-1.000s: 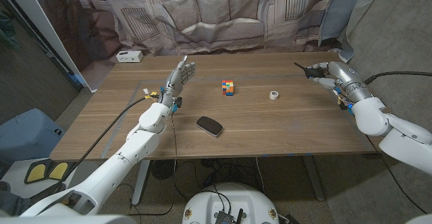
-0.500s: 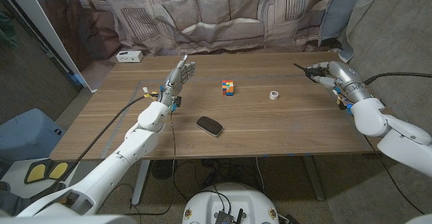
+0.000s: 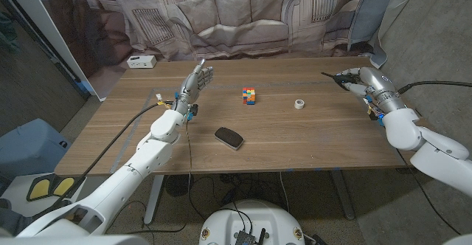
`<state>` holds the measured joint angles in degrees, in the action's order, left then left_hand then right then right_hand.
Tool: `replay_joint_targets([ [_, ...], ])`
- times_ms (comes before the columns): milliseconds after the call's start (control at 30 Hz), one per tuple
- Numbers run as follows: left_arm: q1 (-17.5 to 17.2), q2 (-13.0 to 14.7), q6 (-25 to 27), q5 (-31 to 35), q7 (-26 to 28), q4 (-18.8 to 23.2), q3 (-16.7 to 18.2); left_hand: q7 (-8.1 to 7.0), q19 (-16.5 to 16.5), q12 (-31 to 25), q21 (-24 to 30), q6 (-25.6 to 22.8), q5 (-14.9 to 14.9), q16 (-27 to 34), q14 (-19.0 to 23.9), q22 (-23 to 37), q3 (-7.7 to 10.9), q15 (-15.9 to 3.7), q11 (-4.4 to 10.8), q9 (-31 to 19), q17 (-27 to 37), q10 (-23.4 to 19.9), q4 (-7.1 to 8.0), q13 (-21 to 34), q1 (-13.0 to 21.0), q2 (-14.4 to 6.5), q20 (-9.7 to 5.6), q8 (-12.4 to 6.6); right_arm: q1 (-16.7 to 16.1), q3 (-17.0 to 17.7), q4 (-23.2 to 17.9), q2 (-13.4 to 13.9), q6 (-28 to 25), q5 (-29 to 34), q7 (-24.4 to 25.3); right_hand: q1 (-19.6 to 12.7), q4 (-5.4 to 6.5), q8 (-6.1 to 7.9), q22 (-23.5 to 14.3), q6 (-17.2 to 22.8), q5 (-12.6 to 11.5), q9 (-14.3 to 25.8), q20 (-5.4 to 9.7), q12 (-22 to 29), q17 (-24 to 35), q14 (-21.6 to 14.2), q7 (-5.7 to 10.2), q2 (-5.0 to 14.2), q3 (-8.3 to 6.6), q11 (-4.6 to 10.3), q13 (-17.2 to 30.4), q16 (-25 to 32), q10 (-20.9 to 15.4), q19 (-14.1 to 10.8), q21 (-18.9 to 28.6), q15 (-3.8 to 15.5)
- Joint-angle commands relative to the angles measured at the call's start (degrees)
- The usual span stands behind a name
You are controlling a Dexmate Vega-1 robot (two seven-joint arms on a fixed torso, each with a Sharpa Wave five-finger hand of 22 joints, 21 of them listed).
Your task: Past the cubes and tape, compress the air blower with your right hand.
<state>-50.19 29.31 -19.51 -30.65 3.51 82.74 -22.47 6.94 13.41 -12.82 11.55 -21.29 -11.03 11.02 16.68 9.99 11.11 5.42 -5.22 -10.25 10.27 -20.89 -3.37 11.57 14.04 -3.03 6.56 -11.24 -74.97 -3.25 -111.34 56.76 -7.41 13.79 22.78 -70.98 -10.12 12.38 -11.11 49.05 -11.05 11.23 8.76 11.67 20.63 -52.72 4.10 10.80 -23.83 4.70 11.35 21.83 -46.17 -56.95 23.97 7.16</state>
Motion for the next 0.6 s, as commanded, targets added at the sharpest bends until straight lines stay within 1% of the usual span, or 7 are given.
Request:
replay_joint_targets([
  [33,0.9,0.0,-0.6,0.5,-0.2,-0.5,0.0,0.02,0.6,0.2,0.0,-0.4,0.2,0.0,0.6,0.3,0.18,-0.09,-0.01,-0.3,0.1,-0.3,-0.42,0.1,0.2,-0.6,0.42,0.09,0.5,-0.2,-0.1,-0.4,0.5,0.2,0.5,-1.7,0.00,0.10,-0.3,0.3,-0.5,0.2,1.01,0.2,0.2,-0.5,0.44,0.55,-0.81,0.01,0.1,0.2,-0.5,-0.5,0.5,6.16],
  [267,1.6,-0.4,-0.2,0.2,-0.8,-1.3,-0.4,0.06,0.7,0.1,0.0,-0.5,0.2,0.0,0.8,0.3,0.19,-0.31,0.26,-0.3,0.1,-0.6,-0.46,0.1,0.2,-0.6,0.33,0.06,1.1,-0.7,0.0,-0.3,-0.3,0.1,-0.1,-2.4,0.07,0.10,-0.4,0.6,-0.6,0.2,1.04,0.2,0.1,-0.6,0.48,0.51,-1.34,0.11,0.1,0.0,-0.6,-0.4,0.7,6.12],
  [367,1.6,-0.4,-0.2,0.3,-0.8,-1.4,-0.4,0.13,0.8,0.1,0.0,-0.6,0.2,0.0,0.8,0.3,0.20,-0.25,0.17,-0.3,0.1,-0.6,-0.48,0.1,0.2,-0.7,0.33,0.05,1.2,-0.8,0.1,-0.4,-0.4,0.2,0.2,-2.7,0.03,0.00,-0.4,0.4,-0.6,0.3,1.10,0.0,0.1,-0.6,0.45,0.16,-1.41,0.02,0.1,-0.1,-0.2,-0.1,0.8,6.09],
  [400,1.6,-0.4,-0.2,0.3,-0.7,-1.5,-0.4,0.12,0.8,0.1,0.0,-0.6,0.2,0.0,0.8,0.3,0.20,-0.26,0.18,-0.3,0.1,-0.6,-0.48,0.1,0.2,-0.7,0.30,0.06,1.2,-0.7,0.1,-0.3,-0.4,0.2,0.1,-2.9,0.04,-0.27,-0.5,-0.2,-0.4,0.3,1.11,-0.2,0.2,-0.3,0.33,-0.63,-1.09,0.16,0.1,-0.2,0.1,0.2,0.9,6.00],
  [433,1.6,-0.4,-0.4,0.3,-0.8,-1.5,-0.4,0.11,0.8,0.1,0.0,-0.6,0.2,0.0,0.8,0.3,0.20,-0.28,0.22,-0.3,0.1,-0.7,-0.49,0.1,0.2,-0.7,0.28,0.06,1.2,-0.8,0.1,-0.3,-0.4,0.3,0.2,-2.9,0.02,-0.33,-0.5,-0.3,-0.4,0.3,1.09,-0.2,0.2,-0.2,0.37,-0.94,-0.91,0.18,0.2,-0.2,0.1,0.2,1.0,5.99],
  [500,1.6,-0.5,-0.5,0.3,-0.6,-1.5,-0.3,0.05,0.8,0.1,0.0,-0.6,0.2,0.0,0.8,0.3,0.20,-0.23,0.19,-0.3,0.1,-0.6,-0.50,0.1,0.2,-0.7,0.29,0.05,1.2,-0.7,0.1,-0.2,-0.5,0.3,0.3,-2.8,0.00,-0.48,-0.5,-0.6,-0.2,0.4,1.08,-0.3,0.5,0.1,0.44,-2.22,-0.01,0.05,0.2,-0.1,0.2,0.2,1.3,5.96],
  [600,1.5,-0.5,-0.5,0.2,-0.7,-1.5,-0.3,0.03,0.8,0.2,0.0,-0.6,0.2,0.0,0.8,0.3,0.21,-0.26,0.04,-0.3,0.1,-0.6,-0.52,0.1,0.2,-0.7,0.28,0.07,1.1,-0.7,0.1,-0.1,-0.4,0.3,0.3,-2.4,0.22,-0.59,-0.5,-0.8,0.0,0.4,0.95,-0.4,0.9,0.2,0.56,-3.06,0.88,-0.12,0.2,0.1,0.5,0.3,1.5,5.82],
])
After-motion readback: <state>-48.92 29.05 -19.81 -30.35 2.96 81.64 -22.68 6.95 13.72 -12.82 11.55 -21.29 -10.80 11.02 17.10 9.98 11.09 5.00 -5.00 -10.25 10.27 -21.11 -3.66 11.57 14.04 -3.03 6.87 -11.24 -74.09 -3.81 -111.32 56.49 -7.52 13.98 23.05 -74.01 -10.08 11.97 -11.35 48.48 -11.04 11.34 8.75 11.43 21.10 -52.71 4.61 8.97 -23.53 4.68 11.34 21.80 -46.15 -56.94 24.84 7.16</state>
